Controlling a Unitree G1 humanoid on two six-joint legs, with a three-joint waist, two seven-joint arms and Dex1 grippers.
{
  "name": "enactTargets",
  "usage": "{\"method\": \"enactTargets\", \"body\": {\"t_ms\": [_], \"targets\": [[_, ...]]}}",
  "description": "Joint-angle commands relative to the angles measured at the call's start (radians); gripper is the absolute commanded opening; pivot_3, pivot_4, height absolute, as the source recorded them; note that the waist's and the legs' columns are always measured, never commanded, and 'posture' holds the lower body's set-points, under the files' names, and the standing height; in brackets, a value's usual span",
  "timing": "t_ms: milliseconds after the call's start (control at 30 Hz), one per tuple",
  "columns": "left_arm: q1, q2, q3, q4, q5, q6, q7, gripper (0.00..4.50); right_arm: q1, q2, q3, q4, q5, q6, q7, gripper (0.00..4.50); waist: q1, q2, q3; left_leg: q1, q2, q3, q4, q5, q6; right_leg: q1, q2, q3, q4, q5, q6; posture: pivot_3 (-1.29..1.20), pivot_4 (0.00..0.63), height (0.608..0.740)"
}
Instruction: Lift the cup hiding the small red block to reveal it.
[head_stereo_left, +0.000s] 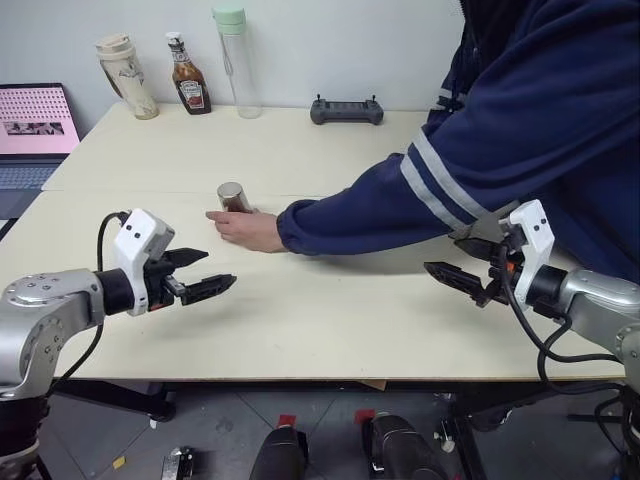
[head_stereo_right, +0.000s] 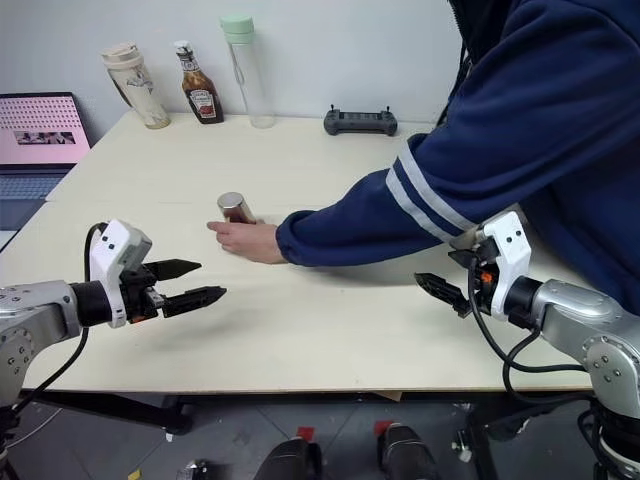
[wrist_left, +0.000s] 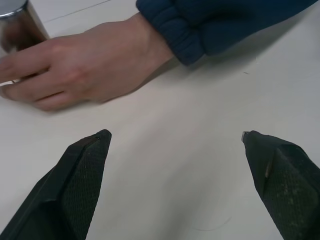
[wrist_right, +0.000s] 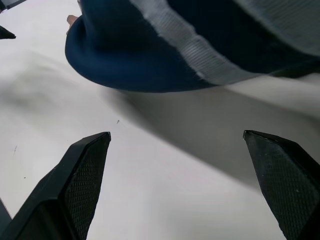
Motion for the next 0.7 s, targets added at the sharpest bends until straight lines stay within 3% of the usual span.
{"method": "enactTargets", "body": {"t_ms": [33,400,567,700], "targets": [[-0.011,0.017,0.028,-0.019,0.000,-0.018,-0.008,4.47,-0.004,-0.011,-0.019,-0.019,0.003,-0.017,0.004,4.50,0.000,0.000,0.000,0.000,0.000,0.000,0.000,0.000,0.000,0.000,0.000,0.000,0.000,0.000,0.000,0.00,0.150,0.740],[0.004,-0.043,0.016,-0.122,-0.026,-0.040,0.017,4.47,0.019,0.020,0.019,-0.050,0.002,-0.026,-0.002,4.50,0.000,0.000,0.000,0.000,0.000,0.000,0.000,0.000,0.000,0.000,0.000,0.000,0.000,0.000,0.000,0.00,0.150,0.740],[0.050,-0.182,-0.025,-0.267,-0.021,-0.093,0.110,4.47,-0.009,0.110,0.179,0.016,-0.148,-0.155,-0.021,4.50,-0.002,0.000,0.000,0.000,0.000,0.001,0.000,0.000,0.000,0.000,0.000,0.001,0.000,0.001,0.001,0.00,0.150,0.740],[0.069,-0.293,-0.079,-0.302,-0.007,-0.118,0.181,4.47,-0.104,0.210,0.337,0.226,-0.352,-0.348,-0.024,4.50,-0.006,0.000,-0.001,0.001,0.000,0.001,0.002,0.000,0.000,0.001,0.001,0.002,0.001,0.001,0.002,0.00,0.150,0.740]]}}
